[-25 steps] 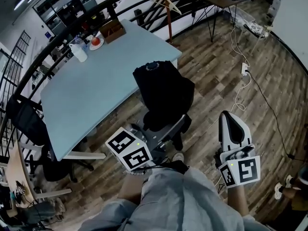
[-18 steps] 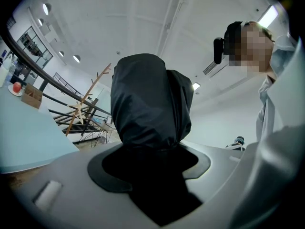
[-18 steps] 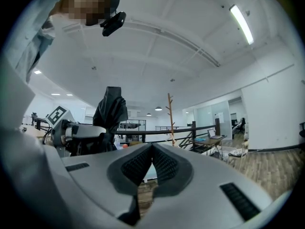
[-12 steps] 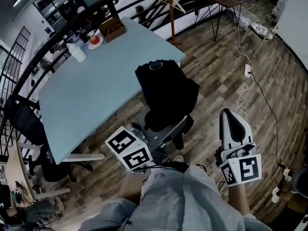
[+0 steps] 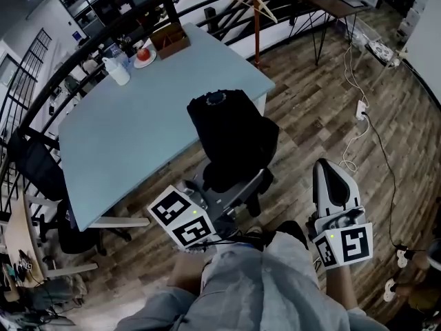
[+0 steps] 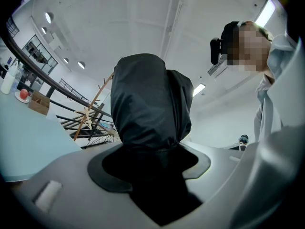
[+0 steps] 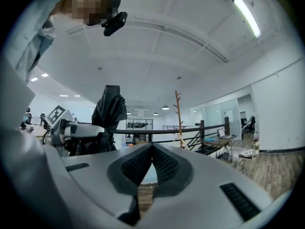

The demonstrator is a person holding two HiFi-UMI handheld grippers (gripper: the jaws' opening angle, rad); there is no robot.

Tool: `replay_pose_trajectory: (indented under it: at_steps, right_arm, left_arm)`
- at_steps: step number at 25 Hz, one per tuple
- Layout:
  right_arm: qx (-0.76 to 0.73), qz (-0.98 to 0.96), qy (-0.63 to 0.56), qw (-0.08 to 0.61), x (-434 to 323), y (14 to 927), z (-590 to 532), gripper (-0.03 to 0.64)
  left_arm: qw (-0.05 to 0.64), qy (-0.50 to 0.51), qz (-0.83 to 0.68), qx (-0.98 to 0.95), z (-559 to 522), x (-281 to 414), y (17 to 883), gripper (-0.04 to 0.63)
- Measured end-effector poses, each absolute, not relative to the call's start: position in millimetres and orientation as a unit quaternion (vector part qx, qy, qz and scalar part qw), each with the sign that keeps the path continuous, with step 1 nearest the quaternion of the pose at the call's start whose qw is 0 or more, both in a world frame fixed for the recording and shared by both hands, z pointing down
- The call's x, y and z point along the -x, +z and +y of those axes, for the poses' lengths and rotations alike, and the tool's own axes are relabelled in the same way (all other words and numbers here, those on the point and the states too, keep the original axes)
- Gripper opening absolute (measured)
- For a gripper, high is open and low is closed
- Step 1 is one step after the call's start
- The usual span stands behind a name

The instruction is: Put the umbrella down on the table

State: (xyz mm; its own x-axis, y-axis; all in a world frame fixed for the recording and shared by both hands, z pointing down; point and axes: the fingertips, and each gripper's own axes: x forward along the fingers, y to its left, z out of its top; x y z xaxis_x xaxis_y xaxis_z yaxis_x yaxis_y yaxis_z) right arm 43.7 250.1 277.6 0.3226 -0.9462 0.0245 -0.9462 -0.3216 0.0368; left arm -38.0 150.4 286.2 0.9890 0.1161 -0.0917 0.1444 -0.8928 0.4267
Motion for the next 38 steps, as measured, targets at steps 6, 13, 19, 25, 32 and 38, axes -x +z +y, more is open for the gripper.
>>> replay_pose_trajectory:
  at_steps: [6,13,19,25,32,38]
  right_arm:
    - [-0.797,-0.604,0.0,0.02,-58,281,233,-0.002]
    - [-0.762,-0.647,-0.008,0.018,-90,274,203,-0.002]
    - [-0.733,-0.68,-0.011,0.01,-132,267,185,-0.002]
    - [-0.701,-0.713,-0.01,0.005,-175,264,169,-0.002]
    - [-0.66,-0.752,-0.011,-0.001,-205,264,155,-0.002]
    - [-0.624,-0.781,-0.012,-0.006,-219,265,145,-0.002]
  left_arm:
    - [0.223,-0.038,0.037,-0.973,136,31,288,0.261]
    - [0.216,-0.046,-0.012,-0.975,118,5,281,0.261]
    - [0.218,-0.062,-0.056,-0.972,105,-28,274,0.261]
    - [0.22,-0.076,-0.103,-0.967,100,-59,269,0.261]
    - [0.21,-0.087,-0.162,-0.96,98,-81,267,0.261]
    - [0.202,-0.098,-0.204,-0.953,101,-90,264,0.261]
